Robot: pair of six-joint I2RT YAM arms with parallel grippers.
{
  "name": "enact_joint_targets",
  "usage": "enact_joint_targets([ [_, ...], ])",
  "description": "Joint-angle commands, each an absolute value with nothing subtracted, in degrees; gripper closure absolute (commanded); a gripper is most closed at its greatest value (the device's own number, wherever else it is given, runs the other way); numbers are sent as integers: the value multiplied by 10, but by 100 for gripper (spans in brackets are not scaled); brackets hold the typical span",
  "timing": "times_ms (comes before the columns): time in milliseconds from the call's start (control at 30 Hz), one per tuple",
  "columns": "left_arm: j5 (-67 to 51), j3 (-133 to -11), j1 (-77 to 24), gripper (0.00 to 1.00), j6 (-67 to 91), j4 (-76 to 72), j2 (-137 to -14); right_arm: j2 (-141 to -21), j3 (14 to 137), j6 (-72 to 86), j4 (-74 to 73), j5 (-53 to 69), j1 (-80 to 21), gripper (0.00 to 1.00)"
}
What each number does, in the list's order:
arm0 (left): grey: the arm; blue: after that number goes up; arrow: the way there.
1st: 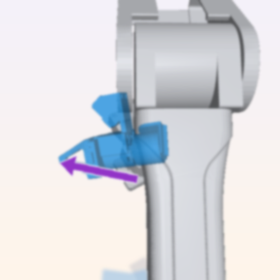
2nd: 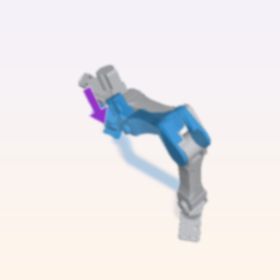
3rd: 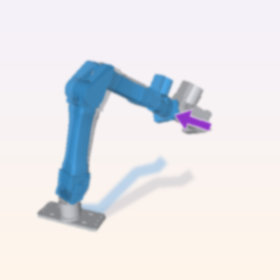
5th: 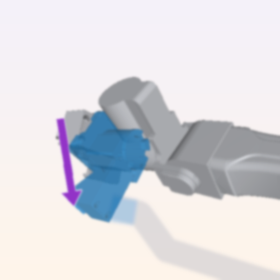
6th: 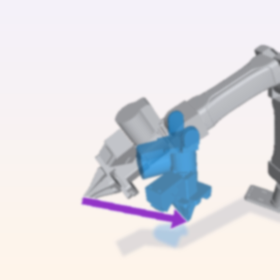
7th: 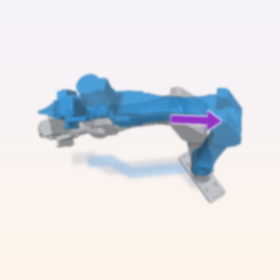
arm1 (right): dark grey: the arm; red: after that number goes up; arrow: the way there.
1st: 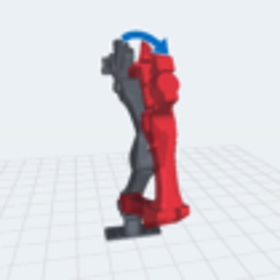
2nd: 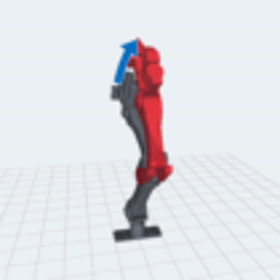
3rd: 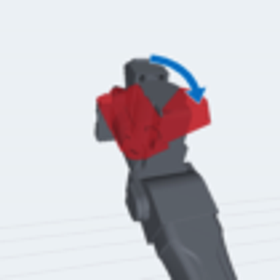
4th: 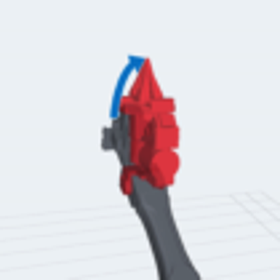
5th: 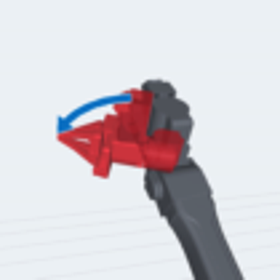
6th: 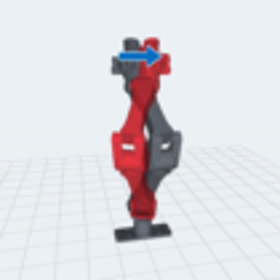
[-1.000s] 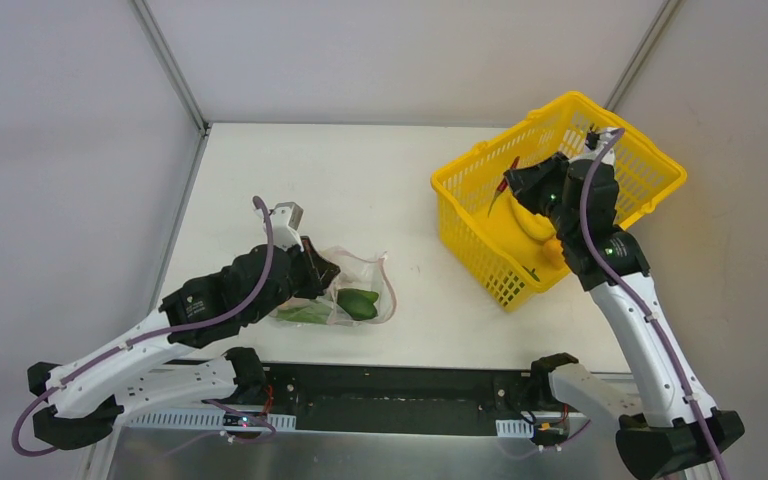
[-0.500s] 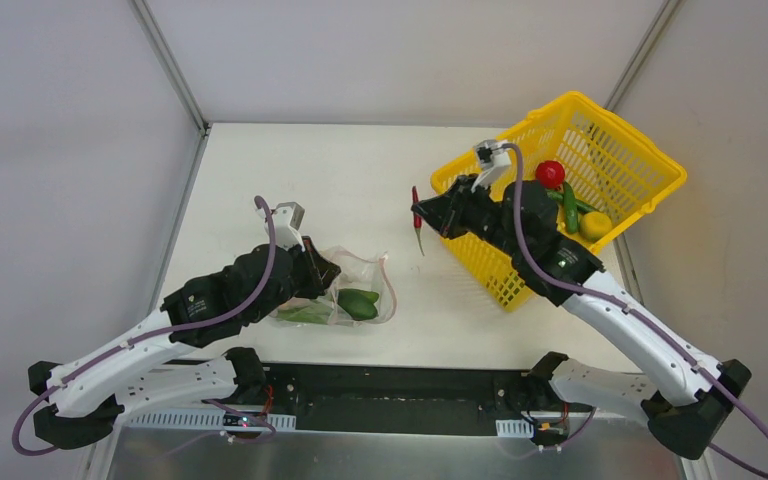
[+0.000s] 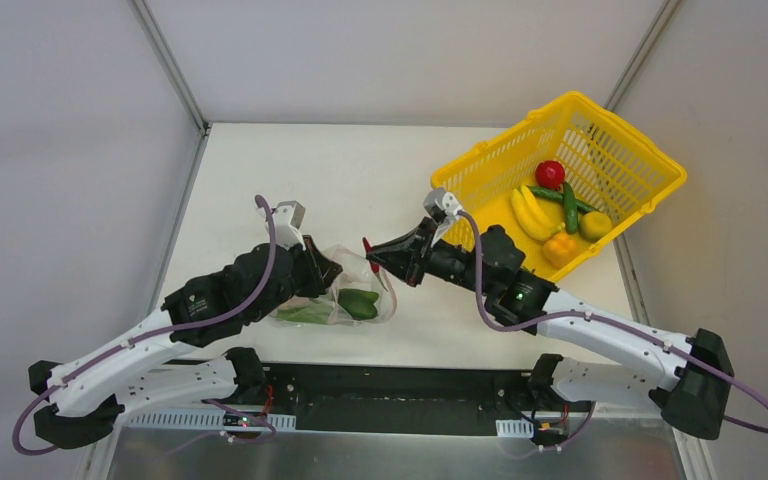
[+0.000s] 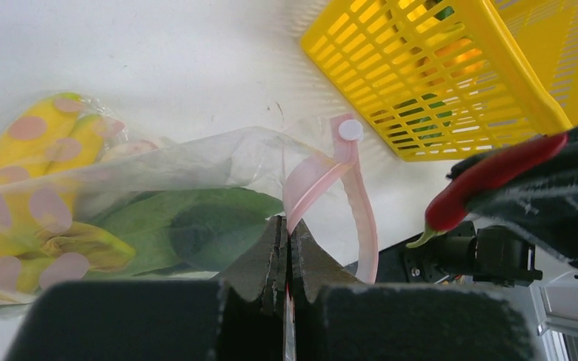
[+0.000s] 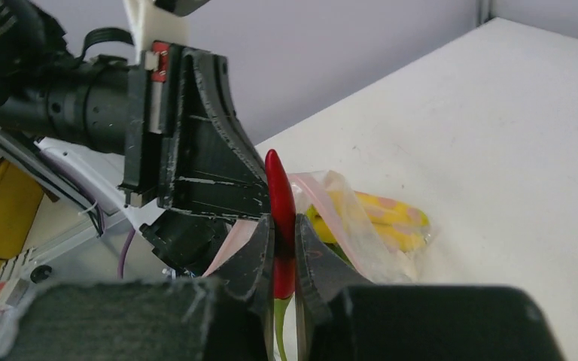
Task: Place the food in the zip-top bag and seal the zipper
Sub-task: Place the fake vegetable in the zipper food storage bag.
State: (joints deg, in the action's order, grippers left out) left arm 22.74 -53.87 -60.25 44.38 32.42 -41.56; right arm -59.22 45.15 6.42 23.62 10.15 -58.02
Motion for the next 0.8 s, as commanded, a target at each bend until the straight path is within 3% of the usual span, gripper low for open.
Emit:
enact_joint_targets([
  [0, 229, -550, -596, 100, 447, 304, -403, -612, 428, 6, 387, 146, -612, 94],
  [500, 247, -532, -596, 100, 452, 317, -368, -688, 465, -80, 278, 95, -646, 86],
  [767, 250, -536, -596, 100, 453, 321, -366, -692, 491, -83, 228, 78, -647, 65],
])
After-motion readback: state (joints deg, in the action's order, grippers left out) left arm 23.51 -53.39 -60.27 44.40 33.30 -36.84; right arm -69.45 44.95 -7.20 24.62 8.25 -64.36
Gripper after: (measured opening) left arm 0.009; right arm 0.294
